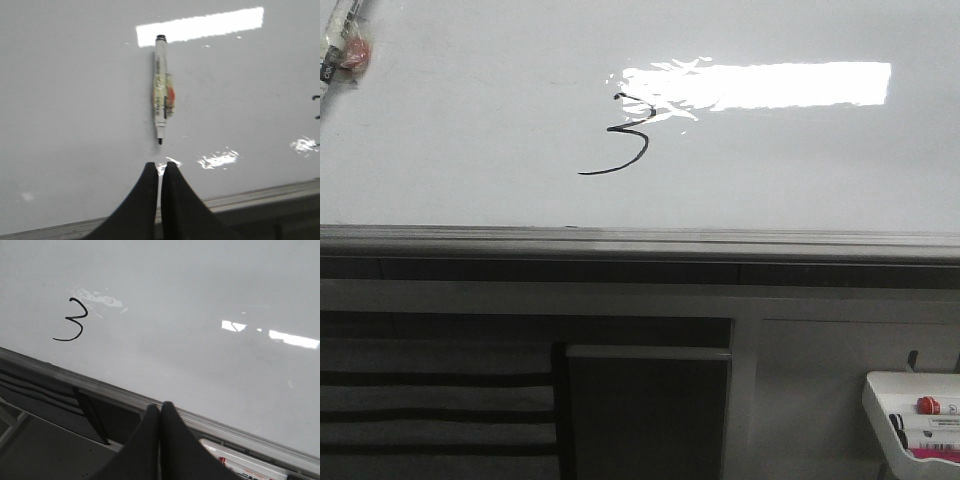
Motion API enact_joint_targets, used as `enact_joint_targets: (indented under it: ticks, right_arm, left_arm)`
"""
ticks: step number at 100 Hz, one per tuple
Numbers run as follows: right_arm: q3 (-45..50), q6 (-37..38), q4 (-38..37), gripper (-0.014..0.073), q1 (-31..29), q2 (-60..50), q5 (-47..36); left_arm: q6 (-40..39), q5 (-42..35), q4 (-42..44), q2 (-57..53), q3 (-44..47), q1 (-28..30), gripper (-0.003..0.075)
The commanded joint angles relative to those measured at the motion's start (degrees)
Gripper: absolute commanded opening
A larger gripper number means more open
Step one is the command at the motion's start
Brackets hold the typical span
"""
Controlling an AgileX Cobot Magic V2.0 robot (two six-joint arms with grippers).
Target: Write number 3 on whiteboard
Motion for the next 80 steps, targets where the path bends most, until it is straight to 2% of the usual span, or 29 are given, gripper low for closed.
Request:
enact_joint_targets:
  ticks: [1,13,17,22,32,35,48,80]
  right_arm:
    - [-1.5,0.0,-0.5,-0.0079,-0.4,0.0,-4.4]
    - [-1.5,0.0,-0.5,-0.0079,-0.4,0.0,-4.4]
    - [-1.5,0.0,-0.5,-0.0079,-0.4,0.0,-4.4]
    - [-1.5,0.0,-0.5,-0.0079,-0.4,0.0,-4.4]
    - [-1.5,0.0,-0.5,-0.0079,-0.4,0.0,-4.4]
    - [-1.5,0.0,-0.5,-0.0079,-0.4,0.0,-4.4]
    - [-1.5,0.0,-0.5,-0.0079,-0.4,0.0,-4.4]
    - [-1.5,0.0,-0.5,-0.0079,-0.4,0.1,-4.4]
  left_arm:
    - [-0.6,-8.3,-0.3,-4.4,2.7,1.2,-0.0019]
    - [-0.7,-10.7,-1.6,-9.2,7.5,1.9,-0.0019]
    - [-3.1,-11.0,0.5,-10.3,9.1,1.9,-0.0019]
    - [-9.7,-11.0,6.7,-11.7,10.5,2.1,-0.0019]
    - [-29.2,-11.3,23.0,-13.7,12.9,2.1,-0.0019]
    - [-32.1,-11.8,26.3,-13.9,13.8,2.1,-0.0019]
    - [-33.0,-14.8,27.5,-15.3,17.3,2.1,-0.0019]
    - [-33.0,-13.3,27.7,-16.6,17.2,2.1,-0.0019]
